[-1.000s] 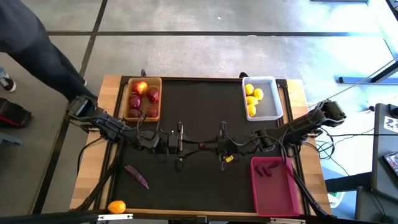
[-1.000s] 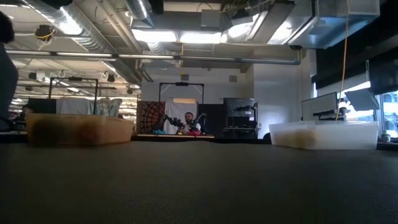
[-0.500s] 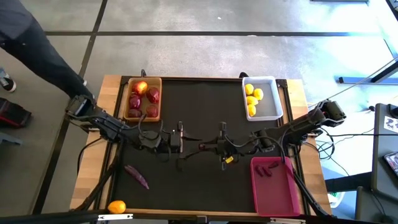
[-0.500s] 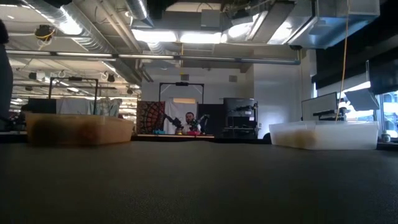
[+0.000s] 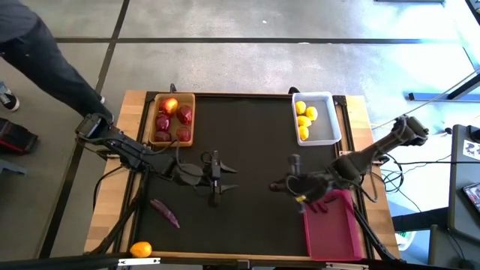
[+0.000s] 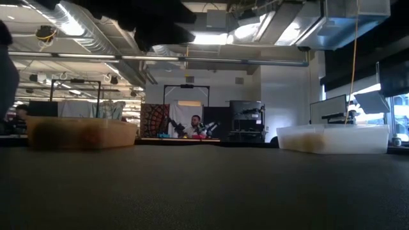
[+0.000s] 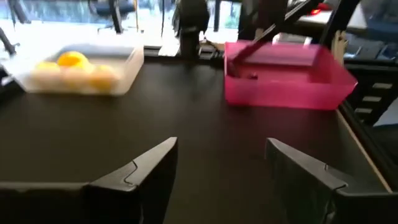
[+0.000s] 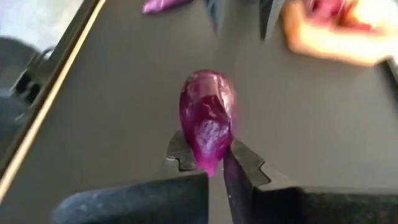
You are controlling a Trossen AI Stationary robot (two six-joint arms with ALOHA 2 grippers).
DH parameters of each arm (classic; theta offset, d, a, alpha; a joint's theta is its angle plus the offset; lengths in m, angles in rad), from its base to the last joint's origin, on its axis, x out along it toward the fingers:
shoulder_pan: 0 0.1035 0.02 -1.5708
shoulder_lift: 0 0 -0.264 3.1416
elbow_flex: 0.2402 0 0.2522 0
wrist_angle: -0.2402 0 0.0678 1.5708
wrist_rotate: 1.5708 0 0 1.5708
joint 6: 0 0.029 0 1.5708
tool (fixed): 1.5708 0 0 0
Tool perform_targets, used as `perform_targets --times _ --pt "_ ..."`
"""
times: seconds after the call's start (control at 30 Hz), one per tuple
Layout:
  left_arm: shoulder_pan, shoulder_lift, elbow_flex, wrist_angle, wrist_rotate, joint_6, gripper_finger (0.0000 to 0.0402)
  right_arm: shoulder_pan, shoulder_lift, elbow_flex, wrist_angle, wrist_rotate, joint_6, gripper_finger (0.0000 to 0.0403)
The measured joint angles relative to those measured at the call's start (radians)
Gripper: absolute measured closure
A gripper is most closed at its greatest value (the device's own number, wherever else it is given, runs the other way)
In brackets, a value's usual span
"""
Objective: Sort produce into baskets
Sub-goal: Put the eggplant into the red bin
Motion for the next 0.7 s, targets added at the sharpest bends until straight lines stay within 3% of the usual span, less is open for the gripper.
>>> perform_targets --times 0.47,0.7 --pt "0.004 0.0 -0.001 -0.033 0.003 -0.038 0.0166 0.264 -0.03 0.002 -0.512 -0.141 0.705 0.0386" --pt "0.004 0.0 -0.001 -0.039 0.004 -0.062 0.0166 0.377 -0.031 -0.027 -0.55 -0.134 0.927 0.0386"
